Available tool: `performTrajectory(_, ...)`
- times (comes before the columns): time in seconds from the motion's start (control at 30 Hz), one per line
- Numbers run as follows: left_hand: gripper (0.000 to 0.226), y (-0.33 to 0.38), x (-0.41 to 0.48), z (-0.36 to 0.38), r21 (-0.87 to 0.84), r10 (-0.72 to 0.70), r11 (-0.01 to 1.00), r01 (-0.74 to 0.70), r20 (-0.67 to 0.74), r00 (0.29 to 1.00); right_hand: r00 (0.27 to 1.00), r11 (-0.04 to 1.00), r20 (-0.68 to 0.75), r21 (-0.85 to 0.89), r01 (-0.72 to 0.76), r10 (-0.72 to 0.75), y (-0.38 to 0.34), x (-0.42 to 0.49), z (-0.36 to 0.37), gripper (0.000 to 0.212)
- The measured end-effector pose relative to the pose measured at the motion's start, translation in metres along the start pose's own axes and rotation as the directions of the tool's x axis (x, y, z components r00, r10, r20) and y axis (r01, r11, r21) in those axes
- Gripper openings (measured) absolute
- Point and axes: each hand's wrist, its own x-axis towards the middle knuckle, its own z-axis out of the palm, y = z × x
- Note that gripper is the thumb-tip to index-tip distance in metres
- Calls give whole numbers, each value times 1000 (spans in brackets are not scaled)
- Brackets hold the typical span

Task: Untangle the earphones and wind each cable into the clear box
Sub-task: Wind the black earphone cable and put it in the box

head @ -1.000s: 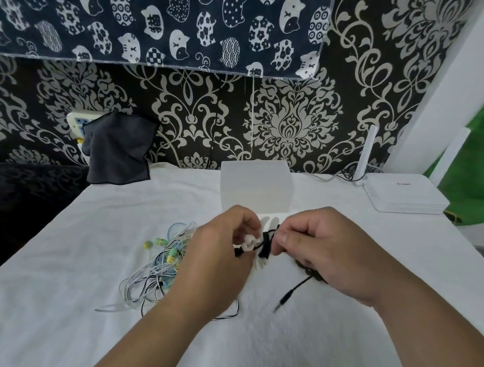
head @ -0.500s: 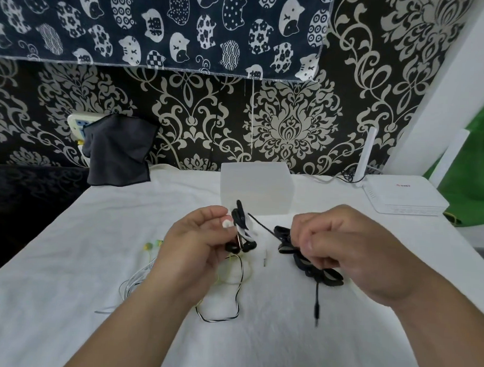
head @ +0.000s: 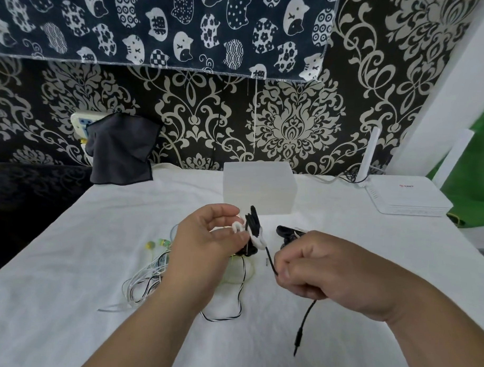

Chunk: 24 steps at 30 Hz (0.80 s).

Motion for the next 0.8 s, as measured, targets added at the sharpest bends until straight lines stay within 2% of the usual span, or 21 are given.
performTrajectory(0.17,32,-1,-3,4,-3,45,999,-45,26,999,998,1000,64,18,-12,11,1,-1,1,26)
performTrajectory(0.4,37,-5,-1,4,-231,-74,968,94,91,993,984,998,176,51,-24,15,-2,-4,0,26)
performTrajectory(0.47,39,-7,-1,3,-234,-72,967,95,106,992,983,997,185,79,-14,-1,-4,-4,0,26)
performTrajectory(0.63,37,-4,-6,6,92,76,992,-90,149,986,988,988,154,154,6,-30,-3,-5,-4,26)
performTrajectory(0.73,44,-3,-10,9,289,174,931,-222,181,968,996,977,83,212,23,-41,-2,-4,-6,25)
performTrajectory(0.8,47,-4,-13,10,426,258,840,-335,229,938,998,955,-35,289,66,-59,-2,-4,-8,25)
